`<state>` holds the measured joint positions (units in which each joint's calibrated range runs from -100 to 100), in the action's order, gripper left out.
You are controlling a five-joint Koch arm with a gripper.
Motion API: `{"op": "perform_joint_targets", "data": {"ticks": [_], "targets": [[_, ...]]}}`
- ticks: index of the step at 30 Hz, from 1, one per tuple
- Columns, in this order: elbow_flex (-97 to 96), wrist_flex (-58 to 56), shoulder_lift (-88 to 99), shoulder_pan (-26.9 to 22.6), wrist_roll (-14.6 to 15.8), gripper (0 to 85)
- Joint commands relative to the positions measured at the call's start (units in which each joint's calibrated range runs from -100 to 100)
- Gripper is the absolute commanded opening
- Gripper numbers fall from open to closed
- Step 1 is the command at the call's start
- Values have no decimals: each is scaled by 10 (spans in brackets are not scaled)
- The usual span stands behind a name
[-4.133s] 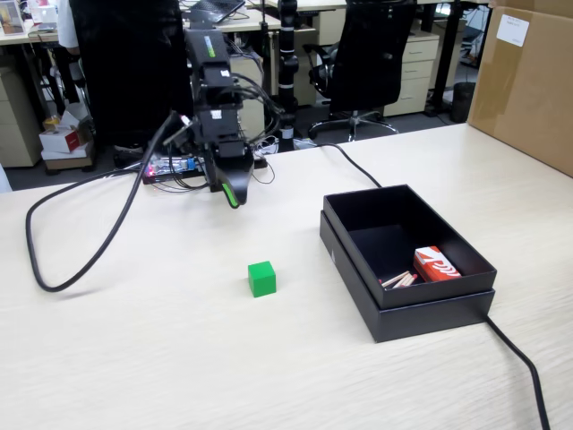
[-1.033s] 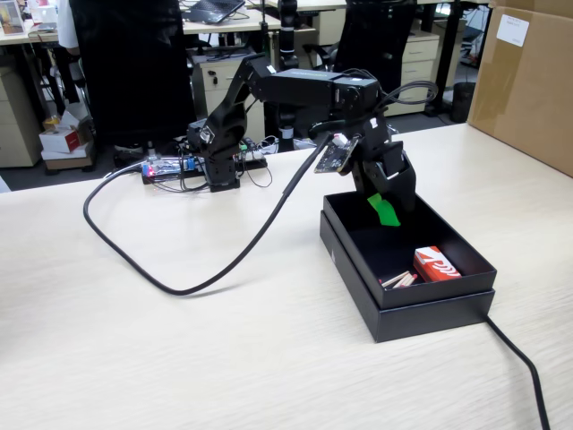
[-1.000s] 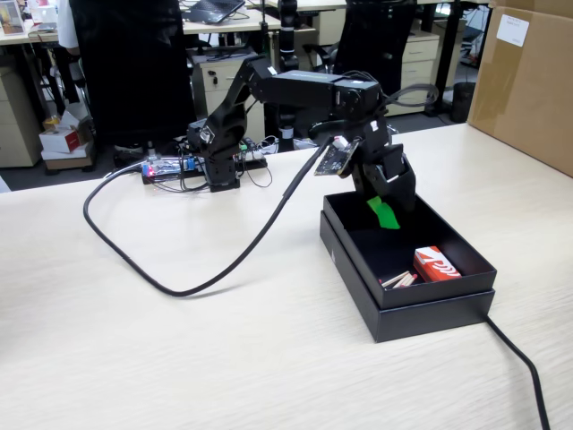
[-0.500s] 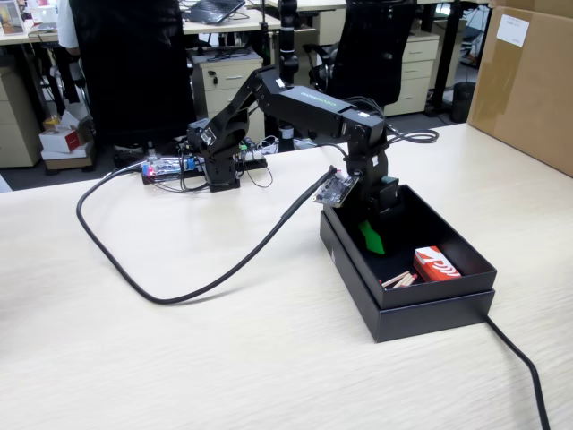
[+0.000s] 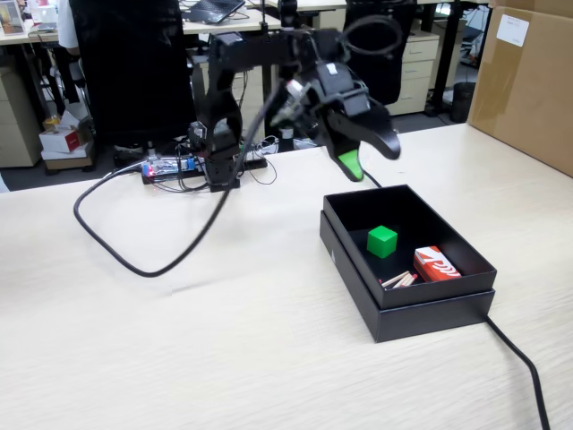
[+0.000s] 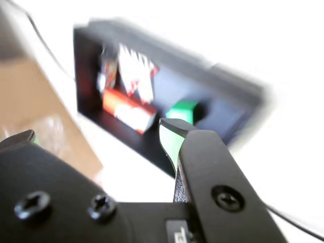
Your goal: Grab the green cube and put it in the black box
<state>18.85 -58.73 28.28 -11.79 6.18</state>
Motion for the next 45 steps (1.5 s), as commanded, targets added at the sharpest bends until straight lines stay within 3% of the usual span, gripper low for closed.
{"op": "perform_joint_targets", "data": {"ticks": [1, 7, 14, 25, 34, 45], "targets": [[-110, 26, 210, 32, -14, 477], [-435, 135, 500, 97, -32, 477], [-715, 206, 690, 121, -48, 493], [-971, 439, 708, 139, -61, 504], [-1080, 506, 711, 146, -74, 520], [-1127, 511, 711, 154, -78, 520]]}}
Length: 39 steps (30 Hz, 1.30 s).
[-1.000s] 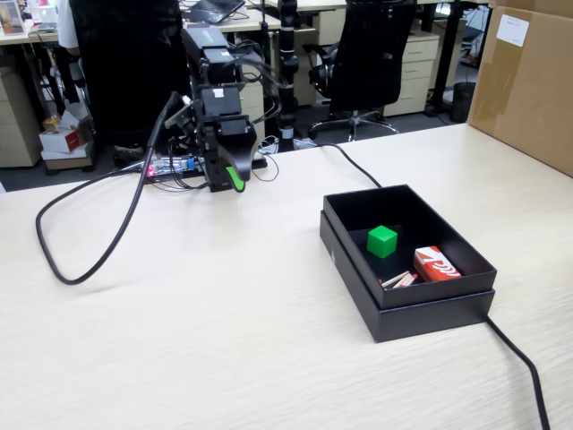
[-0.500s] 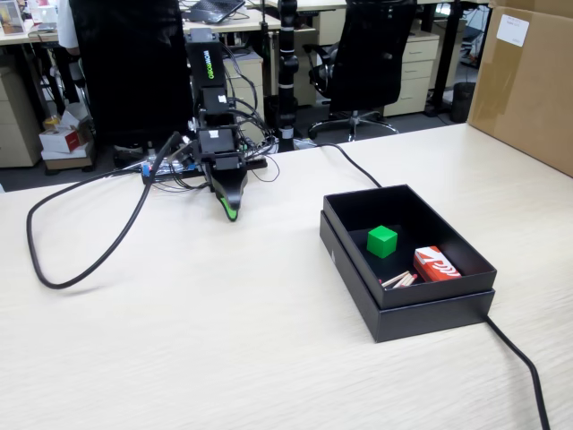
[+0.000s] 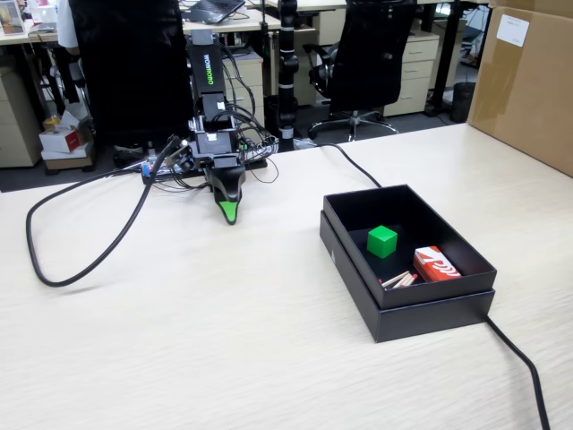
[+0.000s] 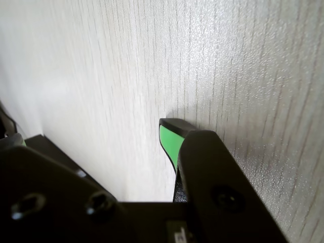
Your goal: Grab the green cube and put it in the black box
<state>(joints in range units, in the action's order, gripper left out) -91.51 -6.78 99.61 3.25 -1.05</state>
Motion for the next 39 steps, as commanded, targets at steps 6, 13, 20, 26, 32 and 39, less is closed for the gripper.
{"op": "perform_joint_targets", "data": {"ticks": [6, 13, 20, 26, 32, 39], "targets": [[-22, -9, -2, 4, -4, 503], [-22, -9, -2, 4, -5, 503], [-21, -9, -2, 4, -5, 501], [-21, -9, -2, 4, -5, 501], [-22, -9, -2, 4, -5, 501], [-22, -9, -2, 4, -5, 501]]}}
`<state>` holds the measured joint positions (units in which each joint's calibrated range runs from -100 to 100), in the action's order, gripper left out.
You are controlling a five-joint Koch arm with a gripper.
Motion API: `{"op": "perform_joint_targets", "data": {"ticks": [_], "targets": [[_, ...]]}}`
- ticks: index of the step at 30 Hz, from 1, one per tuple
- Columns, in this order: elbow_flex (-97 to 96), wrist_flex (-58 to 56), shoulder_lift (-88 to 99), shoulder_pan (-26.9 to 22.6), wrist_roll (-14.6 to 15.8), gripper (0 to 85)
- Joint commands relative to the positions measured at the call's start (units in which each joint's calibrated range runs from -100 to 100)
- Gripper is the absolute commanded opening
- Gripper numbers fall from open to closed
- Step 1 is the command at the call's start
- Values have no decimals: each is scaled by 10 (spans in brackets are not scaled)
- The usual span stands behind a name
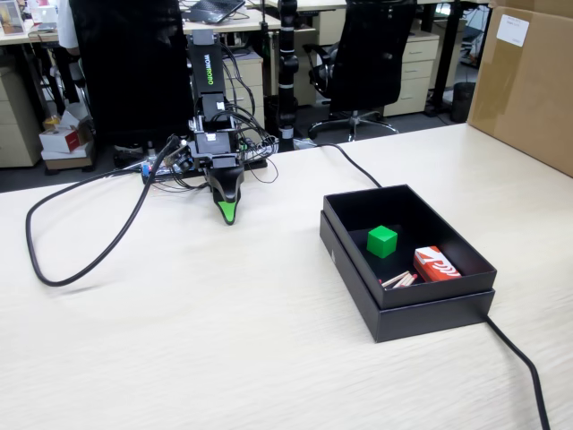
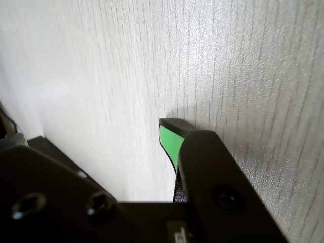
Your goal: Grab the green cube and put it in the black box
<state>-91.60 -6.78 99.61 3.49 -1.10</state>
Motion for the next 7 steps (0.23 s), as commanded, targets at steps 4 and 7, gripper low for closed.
{"op": "perform_joint_targets", "data": {"ticks": [4, 7], "targets": [[-21, -9, -2, 2, -5, 501], [-21, -9, -2, 2, -5, 501]]}}
